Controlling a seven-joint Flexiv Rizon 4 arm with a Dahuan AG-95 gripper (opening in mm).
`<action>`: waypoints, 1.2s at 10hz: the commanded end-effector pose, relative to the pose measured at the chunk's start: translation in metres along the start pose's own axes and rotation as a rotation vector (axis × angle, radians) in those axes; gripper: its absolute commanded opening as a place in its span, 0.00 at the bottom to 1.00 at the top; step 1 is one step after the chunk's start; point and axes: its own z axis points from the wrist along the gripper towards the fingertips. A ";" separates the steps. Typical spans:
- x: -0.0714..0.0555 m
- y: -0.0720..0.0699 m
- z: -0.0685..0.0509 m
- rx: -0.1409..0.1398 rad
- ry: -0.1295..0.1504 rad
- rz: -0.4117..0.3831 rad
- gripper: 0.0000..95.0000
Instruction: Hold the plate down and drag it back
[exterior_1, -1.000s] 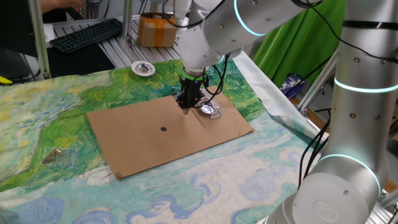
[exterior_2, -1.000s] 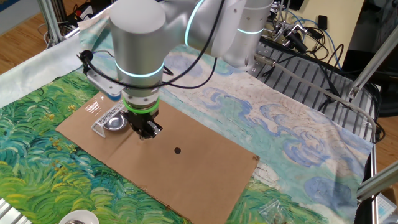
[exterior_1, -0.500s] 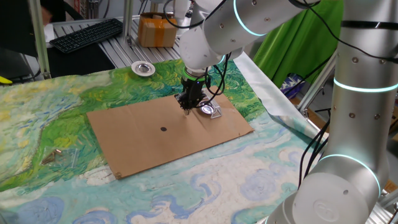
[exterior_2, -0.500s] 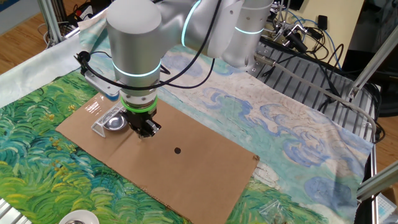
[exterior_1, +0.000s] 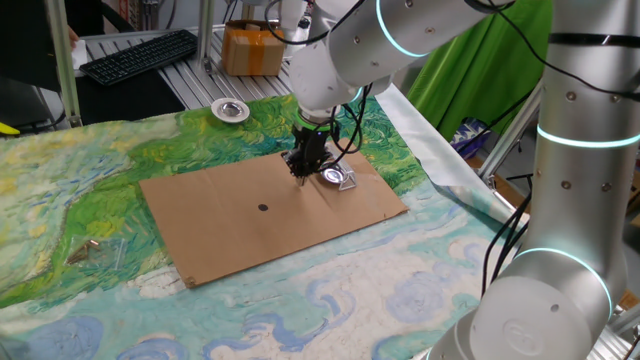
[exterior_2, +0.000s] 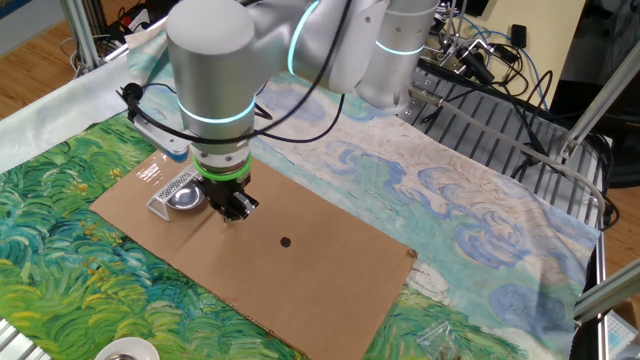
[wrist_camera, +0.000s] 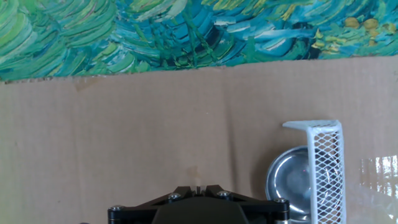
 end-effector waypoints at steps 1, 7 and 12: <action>-0.001 0.001 0.000 0.003 0.002 0.000 0.00; -0.001 0.001 0.000 0.000 0.003 0.032 0.00; -0.001 0.001 0.000 0.006 0.071 0.030 0.00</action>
